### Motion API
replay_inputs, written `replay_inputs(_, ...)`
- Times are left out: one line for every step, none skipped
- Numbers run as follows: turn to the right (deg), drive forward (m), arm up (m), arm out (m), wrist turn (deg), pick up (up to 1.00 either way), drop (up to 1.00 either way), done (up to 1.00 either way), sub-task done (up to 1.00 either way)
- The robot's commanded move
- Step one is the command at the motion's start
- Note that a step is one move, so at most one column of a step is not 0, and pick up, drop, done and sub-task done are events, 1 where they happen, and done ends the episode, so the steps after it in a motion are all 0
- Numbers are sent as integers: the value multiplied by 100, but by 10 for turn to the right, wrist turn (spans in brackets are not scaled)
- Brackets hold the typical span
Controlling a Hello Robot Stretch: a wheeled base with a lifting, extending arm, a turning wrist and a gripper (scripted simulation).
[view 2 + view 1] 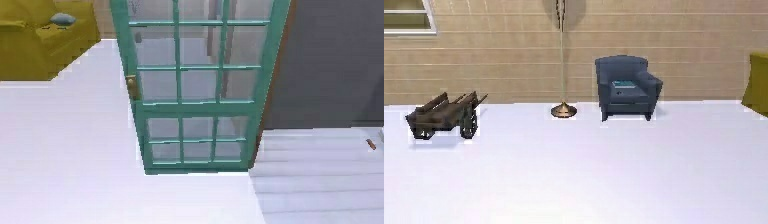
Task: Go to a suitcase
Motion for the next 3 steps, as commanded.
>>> replay_inputs(-60, 0, 0, 0, 0, 0, 0, 0, 0)
replay_inputs(0, 50, 0, 0, 0, 0, 0, 0, 0)
replay_inputs(-450, 0, 0, 0, 0, 0, 0, 0, 0)
